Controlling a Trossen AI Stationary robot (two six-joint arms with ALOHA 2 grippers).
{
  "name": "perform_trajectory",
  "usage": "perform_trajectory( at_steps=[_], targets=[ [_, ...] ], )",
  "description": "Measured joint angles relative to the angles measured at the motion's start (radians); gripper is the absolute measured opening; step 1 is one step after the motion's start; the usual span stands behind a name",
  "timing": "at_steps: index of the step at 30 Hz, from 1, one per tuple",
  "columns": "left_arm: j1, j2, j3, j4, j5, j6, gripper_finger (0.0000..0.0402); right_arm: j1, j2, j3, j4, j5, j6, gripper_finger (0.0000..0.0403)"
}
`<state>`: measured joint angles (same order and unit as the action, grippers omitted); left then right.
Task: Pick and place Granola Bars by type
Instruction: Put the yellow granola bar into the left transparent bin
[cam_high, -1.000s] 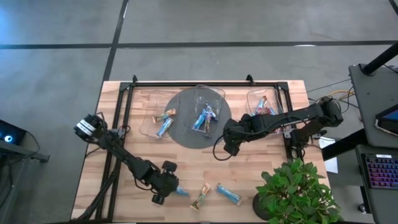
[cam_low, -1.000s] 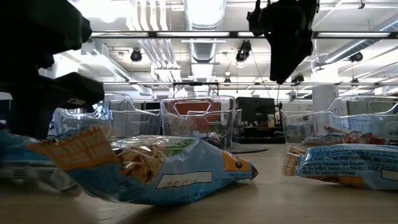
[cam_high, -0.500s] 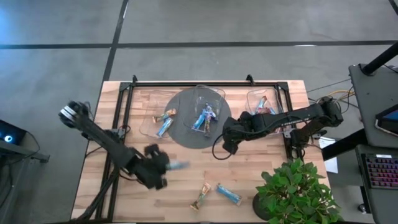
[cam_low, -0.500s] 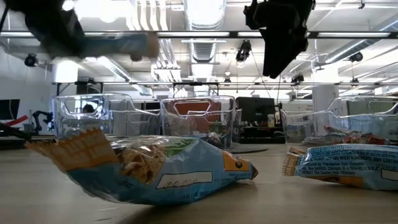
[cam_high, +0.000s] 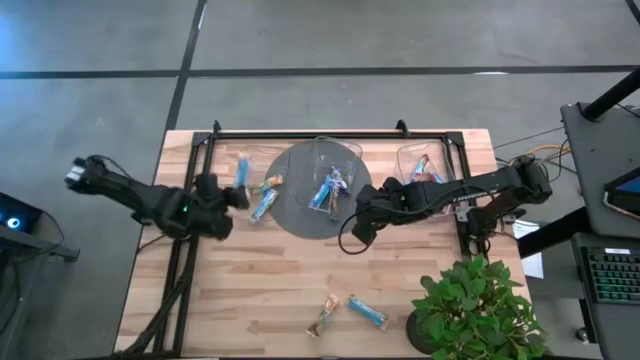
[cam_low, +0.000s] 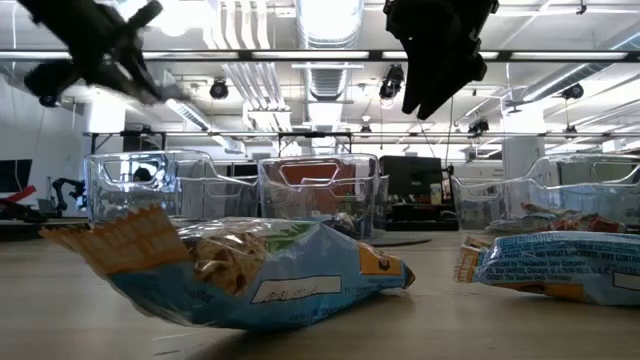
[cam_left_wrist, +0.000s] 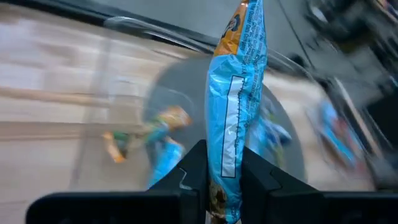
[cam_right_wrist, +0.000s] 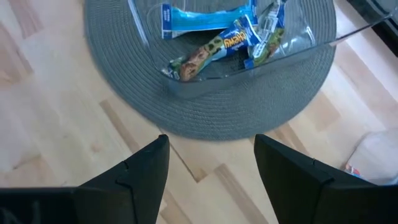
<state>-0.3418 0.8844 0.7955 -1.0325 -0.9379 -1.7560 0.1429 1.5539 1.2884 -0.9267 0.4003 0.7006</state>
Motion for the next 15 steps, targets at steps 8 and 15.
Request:
perform_trajectory(
  at_steps=[8,15],
  targets=[
    [0.355,-0.068,-0.296,0.592,0.3,0.381,0.0039,0.0,0.0,0.0,-0.001,0.022,0.057,0.0226],
    [0.467,-0.055,-0.373,0.719,0.378,0.505,0.0093,0.001,0.0,0.0,-0.002,0.018,0.106,0.0226]
  ],
)
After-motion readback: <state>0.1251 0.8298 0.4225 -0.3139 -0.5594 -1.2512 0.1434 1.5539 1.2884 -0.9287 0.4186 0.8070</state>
